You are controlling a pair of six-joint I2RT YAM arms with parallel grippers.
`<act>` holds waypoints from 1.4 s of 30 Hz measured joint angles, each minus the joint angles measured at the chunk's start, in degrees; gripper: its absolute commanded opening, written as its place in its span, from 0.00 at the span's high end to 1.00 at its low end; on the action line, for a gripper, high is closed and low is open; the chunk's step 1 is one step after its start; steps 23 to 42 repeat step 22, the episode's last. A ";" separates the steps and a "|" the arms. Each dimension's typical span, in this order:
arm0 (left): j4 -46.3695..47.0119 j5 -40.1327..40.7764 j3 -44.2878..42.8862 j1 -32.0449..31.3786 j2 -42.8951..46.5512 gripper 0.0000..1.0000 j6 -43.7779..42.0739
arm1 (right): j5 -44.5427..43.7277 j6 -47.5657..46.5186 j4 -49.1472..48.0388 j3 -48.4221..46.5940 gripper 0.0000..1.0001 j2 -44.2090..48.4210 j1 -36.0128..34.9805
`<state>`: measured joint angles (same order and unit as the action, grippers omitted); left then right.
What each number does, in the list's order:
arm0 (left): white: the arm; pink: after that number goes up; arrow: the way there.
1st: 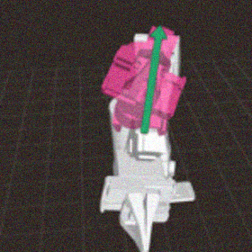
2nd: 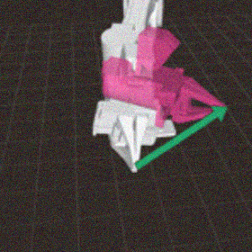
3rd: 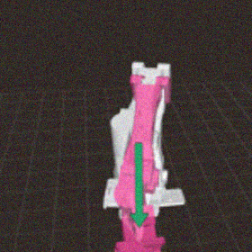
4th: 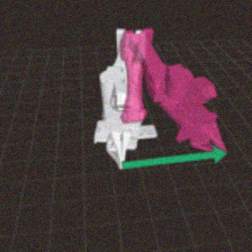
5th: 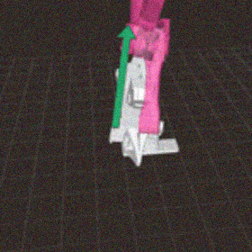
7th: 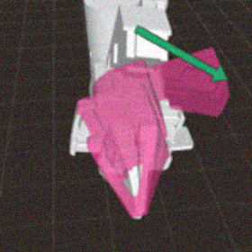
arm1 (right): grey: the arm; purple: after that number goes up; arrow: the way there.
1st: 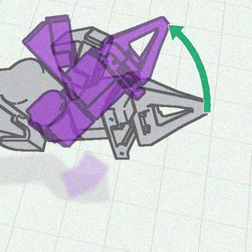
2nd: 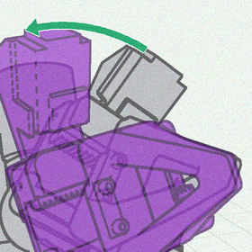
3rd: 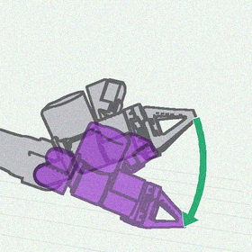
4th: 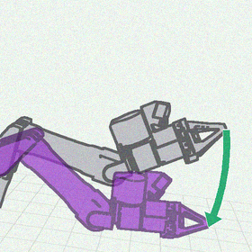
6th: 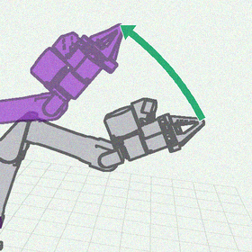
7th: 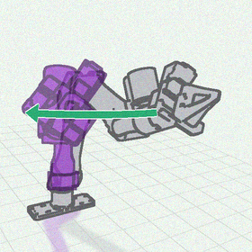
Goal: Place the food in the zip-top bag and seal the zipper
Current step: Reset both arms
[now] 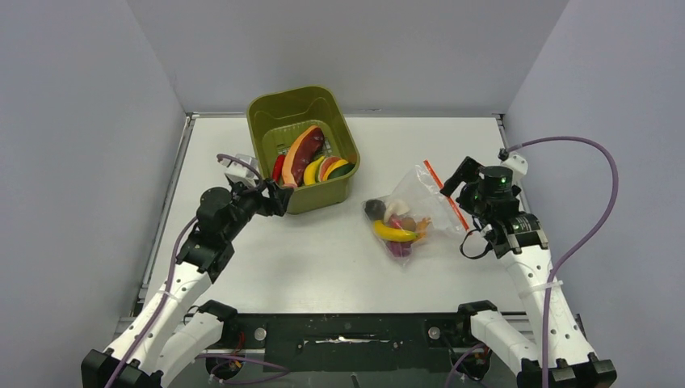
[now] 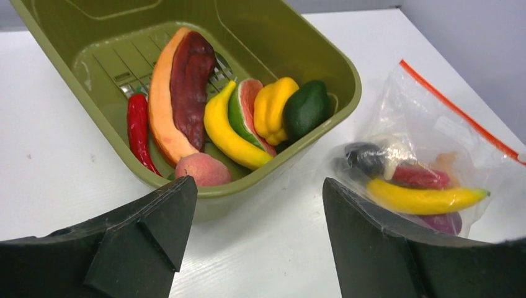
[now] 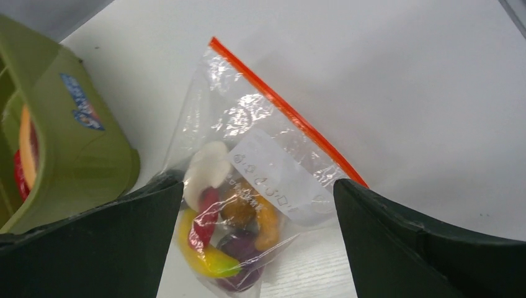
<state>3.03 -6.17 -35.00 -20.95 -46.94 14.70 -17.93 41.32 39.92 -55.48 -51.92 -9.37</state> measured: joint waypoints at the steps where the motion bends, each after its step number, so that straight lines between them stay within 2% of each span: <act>1: -0.07 0.61 -0.68 0.00 -0.02 0.26 0.26 | 2.58 -1.79 -1.09 -0.02 0.02 0.81 0.02; 8: 1.29 2.08 -4.72 0.00 0.79 0.26 1.51 | 16.06 -7.15 -7.61 -0.02 0.02 6.01 0.00; 15: 1.49 2.05 -6.38 0.00 1.03 0.26 1.88 | 24.06 -7.76 -13.29 -0.02 0.02 8.87 0.00; 21: 2.32 1.84 -6.54 0.00 1.57 0.26 2.75 | 26.36 -7.54 -16.31 1.01 0.02 10.84 0.00; 42: 2.51 1.84 -6.54 0.00 1.55 0.25 2.89 | 26.56 -7.48 -16.28 1.11 0.02 10.91 0.00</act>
